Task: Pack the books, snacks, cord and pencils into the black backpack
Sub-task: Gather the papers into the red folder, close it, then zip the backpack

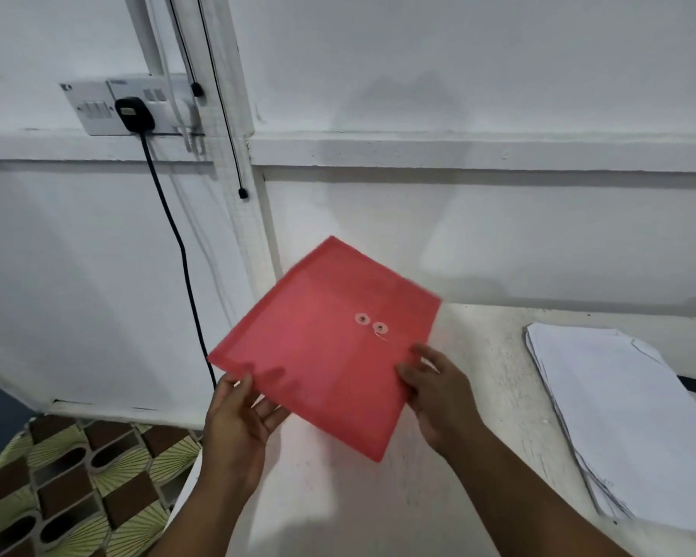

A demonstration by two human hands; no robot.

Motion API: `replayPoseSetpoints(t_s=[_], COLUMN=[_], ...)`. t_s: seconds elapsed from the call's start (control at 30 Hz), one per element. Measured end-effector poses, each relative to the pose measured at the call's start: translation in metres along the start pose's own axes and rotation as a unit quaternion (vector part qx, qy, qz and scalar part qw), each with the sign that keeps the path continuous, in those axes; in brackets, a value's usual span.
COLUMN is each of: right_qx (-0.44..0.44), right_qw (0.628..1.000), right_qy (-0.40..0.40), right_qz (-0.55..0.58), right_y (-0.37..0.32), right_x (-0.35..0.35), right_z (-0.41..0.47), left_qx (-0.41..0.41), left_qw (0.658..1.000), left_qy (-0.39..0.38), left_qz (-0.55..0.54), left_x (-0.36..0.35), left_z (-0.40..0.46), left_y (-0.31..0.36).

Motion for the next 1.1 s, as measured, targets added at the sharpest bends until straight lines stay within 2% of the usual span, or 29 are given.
replayPoseSetpoints(t_s=[0.13, 0.2, 0.27, 0.3, 0.37, 0.4, 0.47, 0.6, 0.67, 0.7, 0.77, 0.83, 0.9, 0.97, 1.1], right_qx=[0.13, 0.149, 0.153, 0.151, 0.137, 0.124, 0.113, 0.148, 0.174, 0.189, 0.191, 0.156, 0.138, 0.156, 0.187], right_qw=[0.967, 0.943, 0.908, 0.884, 0.818, 0.784, 0.736, 0.678, 0.645, 0.637, 0.632, 0.624, 0.636, 0.677, 0.771], right_qy=[0.07, 0.086, 0.093, 0.097, 0.099, 0.098, 0.098, 0.161, 0.191, 0.192, 0.168, 0.138, 0.116, 0.101, 0.098], right_qz=[-0.21, -0.286, -0.379, -0.432, -0.549, -0.6, -0.661, -0.701, -0.719, -0.722, -0.732, -0.753, -0.75, -0.712, -0.6], right_y=[-0.029, -0.031, -0.029, -0.026, -0.018, -0.013, -0.002, 0.0, -0.005, -0.006, -0.002, 0.007, 0.015, 0.012, -0.009], right_x=[0.027, 0.046, 0.065, 0.075, 0.093, 0.099, 0.109, 0.117, 0.114, 0.111, 0.107, 0.108, 0.111, 0.114, 0.129], right_z=[-0.005, -0.004, -0.001, 0.001, 0.004, 0.005, 0.004, -0.01, -0.02, -0.026, -0.032, -0.034, -0.035, -0.036, -0.041], left_qx=[0.007, 0.021, 0.006, -0.019, -0.086, -0.12, -0.148, -0.179, -0.19, -0.198, -0.23, -0.262, -0.262, -0.241, -0.245], left_qw=[0.999, 0.996, 0.98, 0.958, 0.877, 0.837, 0.781, 0.662, 0.598, 0.578, 0.577, 0.601, 0.638, 0.662, 0.628], left_qy=[0.015, 0.008, -0.013, -0.03, -0.075, -0.106, -0.188, -0.339, -0.367, -0.361, -0.333, -0.332, -0.354, -0.353, -0.321], left_qz=[0.038, 0.091, 0.2, 0.285, 0.467, 0.523, 0.577, 0.644, 0.687, 0.705, 0.71, 0.678, 0.632, 0.616, 0.665], left_x=[0.006, 0.006, 0.005, 0.002, -0.007, -0.014, -0.031, -0.066, -0.074, -0.075, -0.081, -0.091, -0.103, -0.11, -0.119], left_z=[0.014, 0.017, 0.016, 0.016, 0.014, 0.013, 0.008, -0.013, -0.024, -0.025, -0.026, -0.025, -0.025, -0.025, -0.029], left_y=[0.002, -0.005, -0.014, -0.02, -0.031, -0.039, -0.06, -0.108, -0.124, -0.129, -0.129, -0.131, -0.14, -0.149, -0.159])
Point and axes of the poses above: each hand's wrist, its own z-axis towards the middle knuckle, its own x-axis out of the back of the hand, y = z × x, the point moved 8 cm from there along z, towards the middle knuckle, and after that the axes turned 5 degrees about -x, right-handed, at the moved point
